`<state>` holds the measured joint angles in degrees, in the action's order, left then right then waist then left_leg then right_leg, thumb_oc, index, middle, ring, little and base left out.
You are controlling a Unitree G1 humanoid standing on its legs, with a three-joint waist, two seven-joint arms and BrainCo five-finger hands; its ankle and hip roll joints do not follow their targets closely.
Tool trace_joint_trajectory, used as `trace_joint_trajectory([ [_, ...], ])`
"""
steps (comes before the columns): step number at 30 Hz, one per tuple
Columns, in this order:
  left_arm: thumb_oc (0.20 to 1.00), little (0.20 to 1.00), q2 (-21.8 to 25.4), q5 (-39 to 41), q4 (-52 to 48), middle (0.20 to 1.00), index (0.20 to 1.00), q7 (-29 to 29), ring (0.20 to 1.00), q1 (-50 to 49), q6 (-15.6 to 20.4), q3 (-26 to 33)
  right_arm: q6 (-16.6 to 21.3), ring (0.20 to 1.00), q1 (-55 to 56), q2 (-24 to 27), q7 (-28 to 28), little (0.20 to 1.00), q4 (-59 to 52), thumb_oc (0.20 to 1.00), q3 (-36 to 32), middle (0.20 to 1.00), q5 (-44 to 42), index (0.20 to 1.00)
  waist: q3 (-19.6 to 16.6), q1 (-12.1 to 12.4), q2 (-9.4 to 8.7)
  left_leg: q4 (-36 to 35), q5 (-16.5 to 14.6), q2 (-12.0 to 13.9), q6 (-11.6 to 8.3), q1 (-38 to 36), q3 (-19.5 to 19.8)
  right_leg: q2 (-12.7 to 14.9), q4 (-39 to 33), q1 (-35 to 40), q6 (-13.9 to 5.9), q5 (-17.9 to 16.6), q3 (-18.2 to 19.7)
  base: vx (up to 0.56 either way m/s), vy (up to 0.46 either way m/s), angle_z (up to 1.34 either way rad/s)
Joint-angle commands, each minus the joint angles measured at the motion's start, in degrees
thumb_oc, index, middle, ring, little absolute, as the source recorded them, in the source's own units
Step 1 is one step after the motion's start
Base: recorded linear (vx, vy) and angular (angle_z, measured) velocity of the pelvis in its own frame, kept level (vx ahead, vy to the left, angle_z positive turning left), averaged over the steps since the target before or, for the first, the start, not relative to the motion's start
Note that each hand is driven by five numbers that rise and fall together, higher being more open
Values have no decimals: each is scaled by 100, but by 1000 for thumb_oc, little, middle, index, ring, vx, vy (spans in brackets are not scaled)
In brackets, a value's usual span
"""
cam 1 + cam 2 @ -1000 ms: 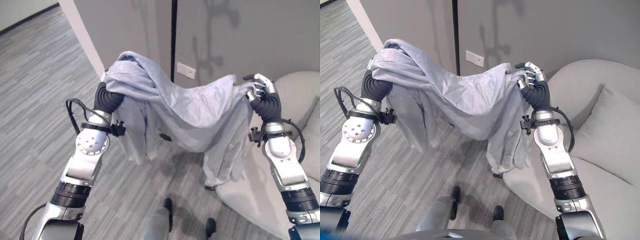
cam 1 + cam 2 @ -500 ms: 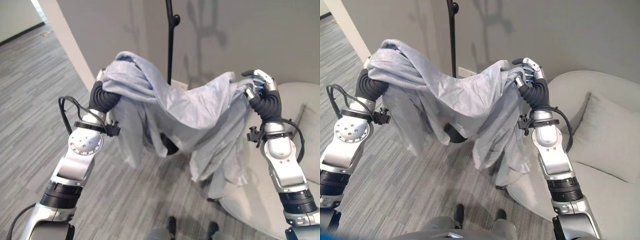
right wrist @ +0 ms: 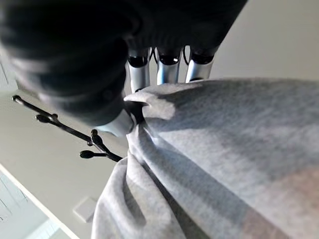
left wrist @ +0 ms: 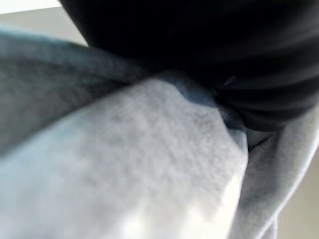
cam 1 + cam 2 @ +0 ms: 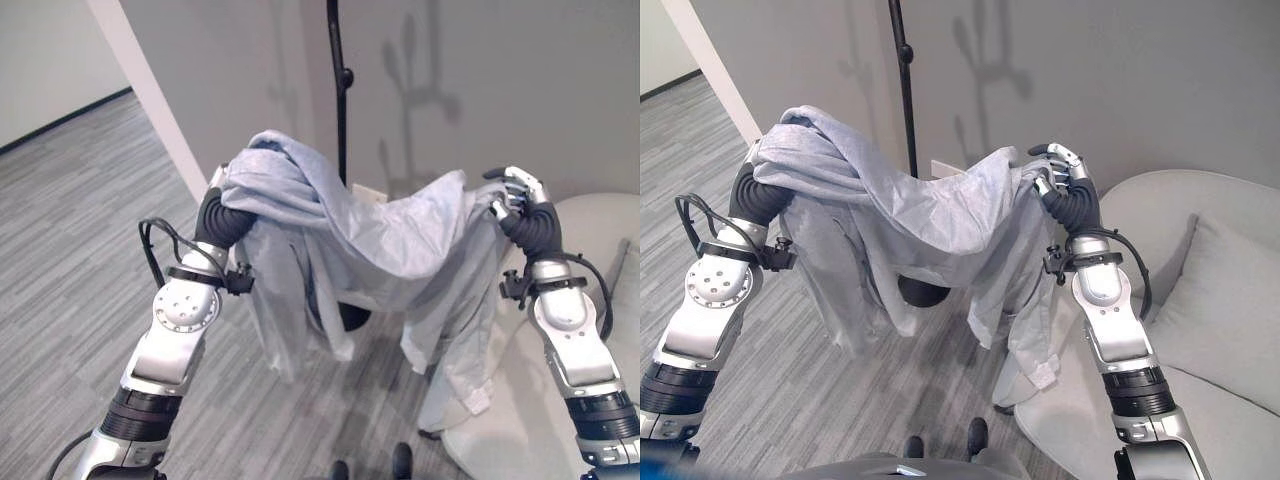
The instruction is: Hang the clothes on the sofa on the clothes rack.
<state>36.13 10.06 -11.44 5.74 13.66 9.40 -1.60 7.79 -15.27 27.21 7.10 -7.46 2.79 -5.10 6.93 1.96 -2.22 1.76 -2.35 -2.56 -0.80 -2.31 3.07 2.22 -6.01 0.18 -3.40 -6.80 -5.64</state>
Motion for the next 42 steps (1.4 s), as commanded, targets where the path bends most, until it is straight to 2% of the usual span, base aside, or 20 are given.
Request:
trace_joint_trajectory([
  [1,200,200,97,100,-97,200,200,51,200,234,283,105,308,200,-376,291,75,200,-162,200,-140,200,-272,200,-120,189,23,766,-248,431,-391,787,181,279,101,260,-606,534,-195,1,93,5],
  [2,200,200,98,100,-94,200,200,52,200,239,284,105,310,200,-383,293,75,200,-158,200,-140,200,-274,200,-125,189,22,748,-237,434,-395,788,180,277,101,249,-604,533,-195,35,198,-10],
  [3,200,200,150,105,-78,200,200,109,200,297,299,82,323,200,-449,381,132,200,-108,200,-164,200,-269,200,-112,186,16,507,75,737,-503,1007,372,382,101,223,-685,553,-117,53,215,-5],
  [6,200,200,185,201,7,200,200,216,200,467,340,2,322,200,-457,502,270,200,-113,200,-276,200,-240,200,-105,64,111,-264,445,1155,-703,1261,454,517,120,276,-770,763,-75,117,349,0],
  [7,200,200,169,235,136,200,200,307,200,710,340,-185,356,200,-437,548,441,200,-150,200,-397,200,-160,200,-72,-22,183,-519,555,1305,-778,1564,211,657,149,406,-826,929,-100,257,682,5],
  [8,200,200,143,264,154,200,200,288,200,822,356,-275,342,200,-357,537,439,200,-235,200,-445,200,-71,200,-160,-2,373,-665,669,1433,-931,1397,245,735,218,455,-885,986,-43,276,761,19],
  [9,200,200,93,233,167,200,200,269,200,853,370,-311,321,200,-269,516,438,200,-291,200,-562,200,47,200,-215,-28,459,-646,729,1367,-975,1384,298,875,289,477,-936,991,-106,227,680,-8],
  [10,200,200,103,225,144,200,200,223,200,912,367,-390,305,200,-238,503,444,200,-314,200,-638,200,110,200,-233,-56,471,-564,825,1259,-940,1381,274,1045,351,471,-997,909,-93,272,658,-40],
  [12,200,200,297,237,160,200,200,170,200,972,345,-451,219,200,-198,178,440,200,-312,200,-639,200,186,200,-368,-60,283,-198,425,857,-662,1203,-103,1595,599,283,-1062,561,7,349,810,-11],
  [13,200,200,451,223,184,200,200,185,200,999,337,-425,193,200,-333,52,408,200,-334,200,-538,200,245,200,-419,6,246,-159,249,694,-477,1053,-364,1826,861,79,-1061,253,-157,219,681,-37],
  [15,200,200,494,212,161,200,200,171,200,955,328,-376,193,200,-366,0,371,200,-315,200,-474,200,232,200,-403,48,236,-106,166,618,-359,1003,-433,1734,1151,-38,-975,308,-193,100,383,-112],
  [16,200,200,424,212,137,200,200,123,200,919,325,-387,182,200,-339,30,322,200,-294,200,-473,200,215,200,-371,7,225,-119,143,524,-285,926,-421,1417,1202,-161,-872,435,-55,83,223,-74],
  [18,200,200,349,171,105,200,200,93,200,940,325,-398,217,200,-396,74,307,200,-279,200,-481,200,158,200,-293,-17,237,-150,95,432,-233,775,-390,1029,920,-470,-811,470,-86,78,111,-36],
  [20,200,200,298,138,113,200,200,79,200,967,316,-438,236,200,-375,75,320,200,-227,200,-476,200,140,200,-259,-21,223,-116,64,412,-231,766,-357,972,678,-417,-797,475,-103,54,-11,-14],
  [23,200,200,180,78,145,200,200,72,200,1042,337,-451,258,200,-389,145,315,200,-232,200,-521,200,216,200,-227,-52,189,-152,48,362,-242,620,-245,788,470,-291,-834,458,201,102,-45,40],
  [28,200,200,90,106,103,200,200,25,200,984,324,-468,225,200,-284,223,278,200,-214,200,-571,200,114,200,-381,-90,166,-352,122,411,-302,384,-153,730,267,-18,-847,392,112,126,-90,17],
  [34,200,200,88,111,82,200,200,9,200,943,240,-495,173,200,-127,214,229,200,-225,200,-585,200,45,200,-528,-139,208,-571,118,531,-388,57,-165,718,101,334,-839,493,-110,103,-57,20],
  [42,200,200,55,107,-18,200,200,-4,200,739,204,-363,171,200,-37,107,179,200,-246,200,-517,200,1,200,-582,-129,236,-662,76,581,-389,-129,-222,739,101,477,-832,573,-127,31,-4,1],
])
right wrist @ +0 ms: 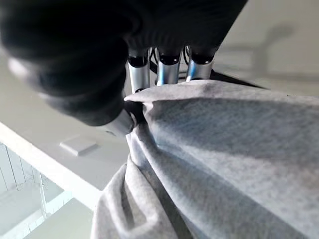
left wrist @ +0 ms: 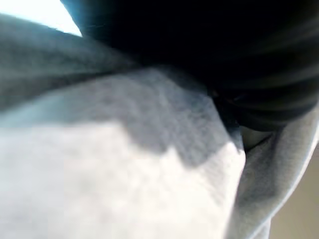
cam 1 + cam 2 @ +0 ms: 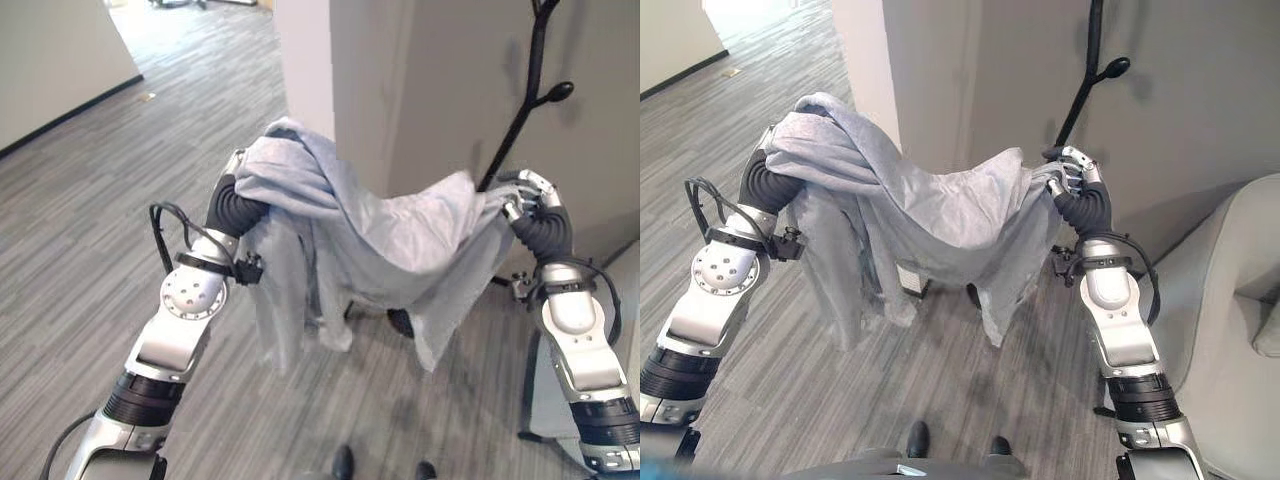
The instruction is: Hang the clothes on the sofa on the clothes rack.
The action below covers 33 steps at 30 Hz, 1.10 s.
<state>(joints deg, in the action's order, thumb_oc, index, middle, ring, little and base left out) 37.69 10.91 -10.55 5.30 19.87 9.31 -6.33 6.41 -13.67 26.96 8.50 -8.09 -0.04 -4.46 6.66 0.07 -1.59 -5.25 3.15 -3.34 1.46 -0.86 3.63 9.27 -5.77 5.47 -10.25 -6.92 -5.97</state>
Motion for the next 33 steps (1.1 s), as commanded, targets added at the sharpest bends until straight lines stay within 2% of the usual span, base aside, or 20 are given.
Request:
trace_joint_trajectory([
  [1,200,200,-101,22,-108,200,200,40,200,116,213,112,309,200,-197,132,39,200,-183,200,-232,200,-63,200,-556,59,173,39,-475,658,-615,-275,-279,36,77,-51,-148,585,-93,18,29,-8],
  [7,200,200,-79,20,-202,200,200,49,200,-8,195,200,309,200,-326,81,40,200,-171,200,-136,200,-70,200,-508,126,170,78,-520,602,-532,-220,-218,91,77,-122,-195,497,-87,-23,28,-3],
  [11,200,200,42,133,-136,200,200,85,200,218,217,91,318,200,-579,59,43,200,-154,200,20,200,-101,200,-147,162,212,554,-672,622,-418,236,-162,86,1583,-1009,-240,831,206,-136,-63,-18],
  [12,200,200,73,181,-117,200,200,133,200,343,256,46,315,200,-688,17,80,200,-173,200,-7,200,-115,200,-104,188,261,651,-668,807,-531,386,-32,403,1643,-1094,-240,759,299,-26,-234,-1],
  [13,200,200,75,183,-106,200,200,136,200,360,261,36,314,200,-693,18,82,200,-170,200,-13,200,-115,200,-102,175,266,670,-685,813,-538,399,-10,398,1635,-1080,-236,766,273,30,-341,-3],
  [15,200,200,109,248,-122,200,200,178,200,476,320,-5,331,200,-804,15,119,200,-168,200,-48,200,-135,200,-132,182,310,658,-703,1074,-693,420,89,791,1364,-1024,-175,578,236,107,-383,5],
  [17,200,200,125,244,-195,200,200,277,200,521,389,8,403,200,-1041,131,181,200,-149,200,-1,200,-130,200,-107,142,260,562,-798,1450,-1013,197,140,1251,918,-1290,-341,-114,179,200,-570,9],
  [18,200,200,125,243,-203,200,200,276,200,510,386,17,406,200,-1047,132,182,200,-143,200,7,200,-131,200,-104,138,267,548,-795,1457,-1015,183,137,1244,894,-1271,-345,-128,174,226,-685,10],
  [19,200,200,137,284,-193,200,200,265,200,521,425,79,382,200,-1060,183,151,200,-79,200,-17,200,-155,200,-164,166,111,457,-750,1675,-1234,119,107,1098,606,-1047,-475,146,53,84,-401,13],
  [20,200,200,142,285,-198,200,200,265,200,518,425,89,388,200,-1075,182,151,200,-68,200,-11,200,-157,200,-139,151,116,423,-687,1684,-1248,113,123,1088,595,-1043,-475,99,49,157,-588,34],
  [22,200,200,33,361,-197,200,200,238,200,418,430,118,397,200,-975,241,135,200,-67,200,-42,200,-169,200,-158,147,79,221,-400,1970,-1390,12,99,843,868,-1092,-475,389,-15,135,-444,39],
  [23,200,200,-161,385,-70,200,200,272,200,504,410,-7,431,200,-903,414,252,200,-46,200,-132,200,-200,200,-123,36,75,217,10,2164,-1372,257,-124,634,955,-917,-412,658,-240,102,-400,27],
  [24,200,200,-171,383,-63,200,200,274,200,516,411,-19,434,200,-898,424,255,200,-44,200,-139,200,-202,200,-132,15,86,214,17,2166,-1375,279,-89,633,951,-908,-410,667,-277,44,-548,138],
  [25,200,200,-311,391,-14,200,200,245,200,605,391,-104,461,200,-828,571,348,200,-94,200,-273,200,-197,200,-138,-127,-4,470,59,2152,-1116,490,-773,469,805,-719,-233,747,-560,12,-408,144],
  [26,200,200,-341,406,-12,200,200,214,200,585,405,-97,490,200,-801,597,351,200,-123,200,-291,200,-203,200,-151,-123,-35,590,-127,1966,-1012,468,-909,369,716,-622,-160,764,-668,32,-504,174],
  [28,200,200,-357,396,-33,200,200,189,200,540,415,-59,492,200,-763,603,310,200,-139,200,-310,200,-207,200,-173,-57,-75,828,-406,1405,-864,577,-794,309,512,-483,-104,650,-755,42,-223,56],
  [29,200,200,-357,396,-34,200,200,189,200,539,414,-59,491,200,-761,602,309,200,-140,200,-310,200,-207,200,-175,-66,-78,842,-413,1398,-860,588,-784,315,504,-477,-108,648,-764,69,-165,13],
  [30,200,200,-371,361,-45,200,200,173,200,467,397,-16,484,200,-715,569,265,200,-101,200,-281,200,-216,200,-170,40,-70,829,-549,825,-720,712,-607,192,434,-455,-42,594,-788,68,-105,9],
  [31,200,200,-373,357,-52,200,200,173,200,455,394,-14,486,200,-709,569,264,200,-100,200,-279,200,-216,200,-175,24,-78,839,-565,804,-705,712,-596,211,425,-437,-55,601,-803,143,-117,16],
  [33,200,200,-426,291,-118,200,200,111,200,279,365,60,453,200,-676,466,139,200,-11,200,-235,200,-202,200,-195,98,-34,746,-632,494,-549,674,-237,115,458,-355,2,671,-786,128,-15,0],
])
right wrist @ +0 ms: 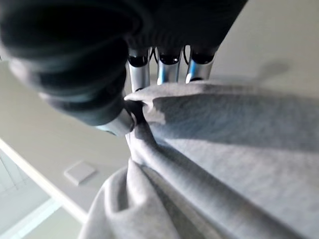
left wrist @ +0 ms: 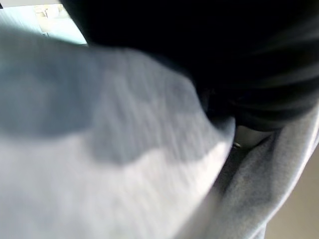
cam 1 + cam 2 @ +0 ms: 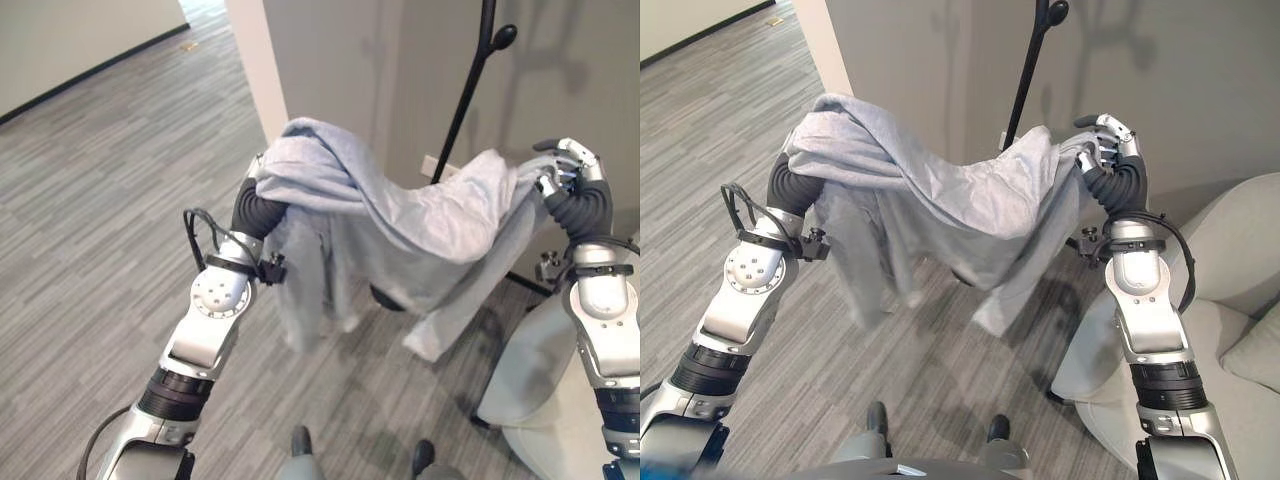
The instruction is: Hang the clothes on the sofa on the clothes rack.
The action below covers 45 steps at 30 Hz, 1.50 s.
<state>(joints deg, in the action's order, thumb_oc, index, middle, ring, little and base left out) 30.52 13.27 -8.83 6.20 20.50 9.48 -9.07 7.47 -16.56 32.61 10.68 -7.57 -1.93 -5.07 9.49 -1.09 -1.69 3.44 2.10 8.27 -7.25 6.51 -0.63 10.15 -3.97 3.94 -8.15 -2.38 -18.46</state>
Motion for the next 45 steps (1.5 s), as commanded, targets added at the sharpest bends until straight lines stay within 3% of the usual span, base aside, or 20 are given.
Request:
trace_joint_trajectory([
  [1,200,200,289,42,-315,200,200,-6,200,194,328,335,324,200,-342,-137,-108,200,-61,200,-55,200,-133,200,-511,172,-20,-131,-510,-679,316,-90,197,30,267,-180,-216,221,445,112,13,-6],
  [10,200,200,336,28,-348,200,200,-101,200,-33,247,370,229,200,-270,-333,-183,200,-109,200,-46,200,-117,200,-786,188,79,-789,-400,-632,311,-719,-41,113,40,20,-294,169,532,112,55,-6],
  [21,200,200,403,-5,-325,200,200,-38,200,-16,244,418,208,200,-331,-339,-128,200,-85,200,-29,200,-48,200,-855,198,102,-844,-456,-557,272,-923,-137,122,-55,139,-324,160,551,30,5,-4],
  [22,200,200,624,-158,-299,200,200,48,200,375,252,328,175,200,-524,-166,3,200,7,200,-75,200,26,200,-889,165,118,-844,-491,-519,248,-1021,-179,127,-72,213,-345,179,558,34,-12,-1],
  [26,200,200,757,-229,-210,200,200,129,200,790,273,170,165,200,-751,94,139,200,73,200,-116,200,117,200,-897,133,120,-844,-454,-520,249,-1036,-204,144,-70,211,-362,131,542,8,-3,0],
  [27,200,200,997,-292,32,200,200,271,200,1465,296,-134,146,200,-1101,465,318,200,280,200,-81,200,112,200,-947,78,133,-844,-521,-491,229,-1091,-235,150,-87,235,-403,147,547,-7,-8,-4],
  [33,200,200,1457,-305,561,200,200,522,200,2944,405,-872,190,200,-2016,1234,630,200,847,200,151,200,-64,200,-957,-19,154,-844,-527,-463,197,-1120,-338,148,-93,174,-467,92,594,-1,3,-8],
  [45,200,200,1598,-222,1326,200,200,756,200,4346,478,-1714,177,200,-3131,1969,875,200,1645,200,702,200,-242,200,-1006,-134,169,-844,-538,-436,166,-1139,-444,133,-97,122,-516,71,668,-3,5,-8],
])
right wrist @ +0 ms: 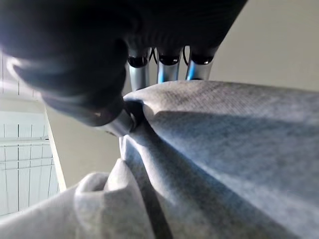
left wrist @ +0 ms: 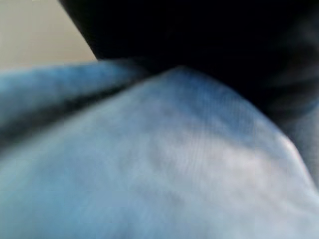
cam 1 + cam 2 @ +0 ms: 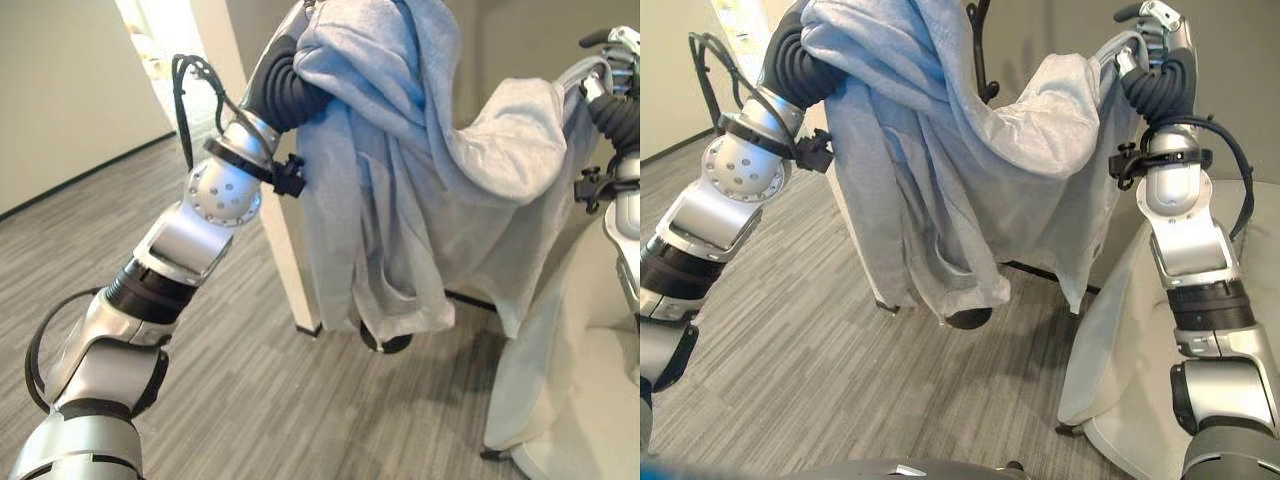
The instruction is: Hang the clothes on the sofa on the clothes rack.
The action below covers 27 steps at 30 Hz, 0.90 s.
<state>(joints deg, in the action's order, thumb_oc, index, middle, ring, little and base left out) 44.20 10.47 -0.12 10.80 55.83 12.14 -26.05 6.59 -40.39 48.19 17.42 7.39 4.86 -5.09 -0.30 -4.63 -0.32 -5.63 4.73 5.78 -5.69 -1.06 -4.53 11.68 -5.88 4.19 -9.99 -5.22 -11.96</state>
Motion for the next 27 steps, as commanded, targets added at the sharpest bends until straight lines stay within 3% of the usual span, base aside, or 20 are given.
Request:
trace_joint_trajectory([
  [1,200,200,215,83,543,200,200,303,200,878,212,-79,261,200,-832,435,192,200,205,200,104,200,-281,200,-30,213,33,62,-802,-188,8,-384,-58,-20,94,98,-337,356,18,0,0,0],
  [15,200,200,216,302,1337,200,200,306,200,1249,160,-535,170,200,-1848,456,61,200,994,200,1079,200,-537,200,29,300,-6,62,-778,-239,46,-334,-5,39,116,-5,-396,257,62,0,8,-1],
  [22,200,200,311,367,1503,200,200,379,200,1466,167,-675,99,200,-2285,425,90,200,1221,200,1393,200,-548,200,147,374,-23,124,-815,-410,173,-112,117,166,154,-210,-477,144,158,7,59,-7],
  [25,200,200,319,392,1585,200,200,390,200,1613,167,-783,83,200,-2411,437,95,200,1303,200,1464,200,-567,200,199,383,-28,250,-907,-481,258,-47,140,249,474,-339,-485,186,231,23,76,0],
  [27,200,200,310,430,1627,200,200,403,200,1767,171,-865,64,200,-2553,510,108,200,1343,200,1541,200,-569,200,293,391,-4,428,-1014,-528,340,-2,176,325,1063,-567,-458,210,334,-2,104,-1],
])
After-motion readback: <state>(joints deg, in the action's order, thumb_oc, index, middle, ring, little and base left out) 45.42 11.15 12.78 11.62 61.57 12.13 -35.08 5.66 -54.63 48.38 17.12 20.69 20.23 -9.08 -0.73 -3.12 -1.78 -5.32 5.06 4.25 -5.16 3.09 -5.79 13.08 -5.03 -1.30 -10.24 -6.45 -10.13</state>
